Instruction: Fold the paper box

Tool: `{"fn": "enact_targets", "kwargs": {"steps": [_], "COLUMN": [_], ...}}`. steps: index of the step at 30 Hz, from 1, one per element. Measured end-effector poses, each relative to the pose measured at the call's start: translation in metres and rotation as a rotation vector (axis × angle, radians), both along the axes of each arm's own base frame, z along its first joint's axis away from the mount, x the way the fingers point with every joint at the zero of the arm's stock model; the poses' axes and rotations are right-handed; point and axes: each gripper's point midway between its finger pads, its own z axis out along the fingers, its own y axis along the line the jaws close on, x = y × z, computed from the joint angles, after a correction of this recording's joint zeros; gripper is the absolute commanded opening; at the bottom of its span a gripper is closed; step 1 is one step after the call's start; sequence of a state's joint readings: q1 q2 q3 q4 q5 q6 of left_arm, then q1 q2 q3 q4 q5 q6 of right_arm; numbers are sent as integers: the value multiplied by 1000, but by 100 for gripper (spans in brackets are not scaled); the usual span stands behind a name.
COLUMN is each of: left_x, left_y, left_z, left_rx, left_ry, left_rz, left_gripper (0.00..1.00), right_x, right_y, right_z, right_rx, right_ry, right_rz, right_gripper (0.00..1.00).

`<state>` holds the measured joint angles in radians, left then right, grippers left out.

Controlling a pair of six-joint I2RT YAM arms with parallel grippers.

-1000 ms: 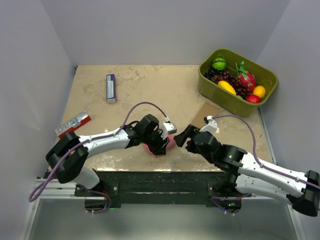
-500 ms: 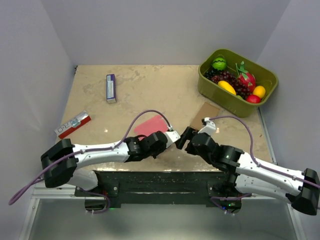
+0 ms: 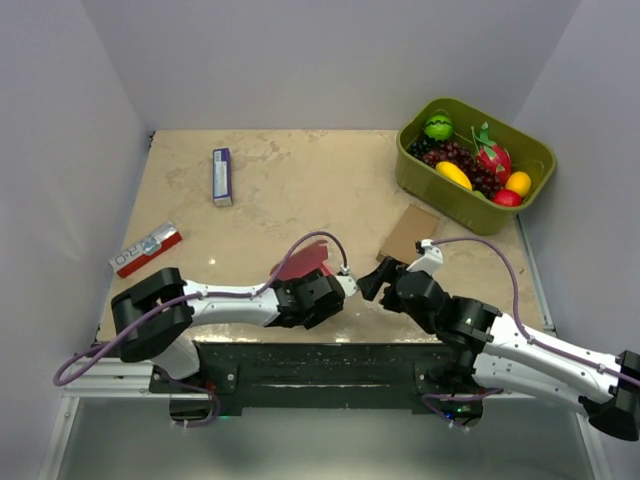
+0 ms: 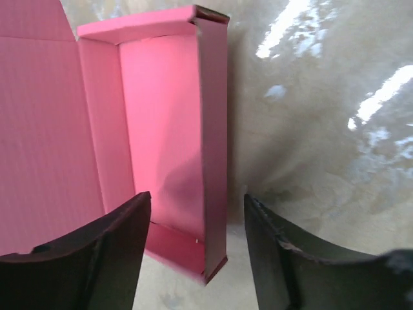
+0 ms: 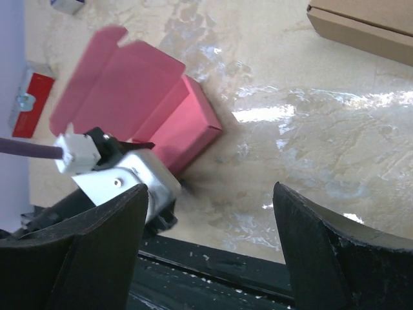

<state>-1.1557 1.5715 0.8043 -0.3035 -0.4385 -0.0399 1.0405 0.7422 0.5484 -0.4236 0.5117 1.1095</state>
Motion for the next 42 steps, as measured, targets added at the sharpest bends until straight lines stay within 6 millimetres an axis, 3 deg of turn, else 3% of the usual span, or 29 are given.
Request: {"fn": "enact_targets", "kwargs": {"steps": [5,10,13,17,20,23,26,31,38,42], "left_x": [-12,-23,-30,-37,-25,0,16,6,-7,-6], "left_y": [-10,-15,-25,-30,-20,7,37,58,72,71], "left_z": [7,31,58,109,150,171,167,126,76,63], "left_rx": [-57,-151,-257,-441,-615,-738,-790,-769,-713,-693], "left_ry": [44,86,87,52,21,-1,-19,49,128,139], "left_rz": [-45,-75,-117,-128,-39,108,261,403,502,513], "left_gripper": [81,84,88,91,91,92,93,94,86,77], "right_x": [1,7,12,24,41,69,85,88,98,109], "right_y": [2,9,13,24,42,41,48,83,93,102], "right_z": [8,36,52,62,50,28,12,-9,-26,-32], "right_rx": [19,41,14,-71,-121,-145,-172,-221,-326,-367], "right_ry": [-26,-89,-142,-200,-198,-182,-192,-238,-306,-335], "right_rz": [9,35,66,129,229,263,344,580,697,734], "right_gripper": [82,89,92,91,89,88,86,86,85,77]}}
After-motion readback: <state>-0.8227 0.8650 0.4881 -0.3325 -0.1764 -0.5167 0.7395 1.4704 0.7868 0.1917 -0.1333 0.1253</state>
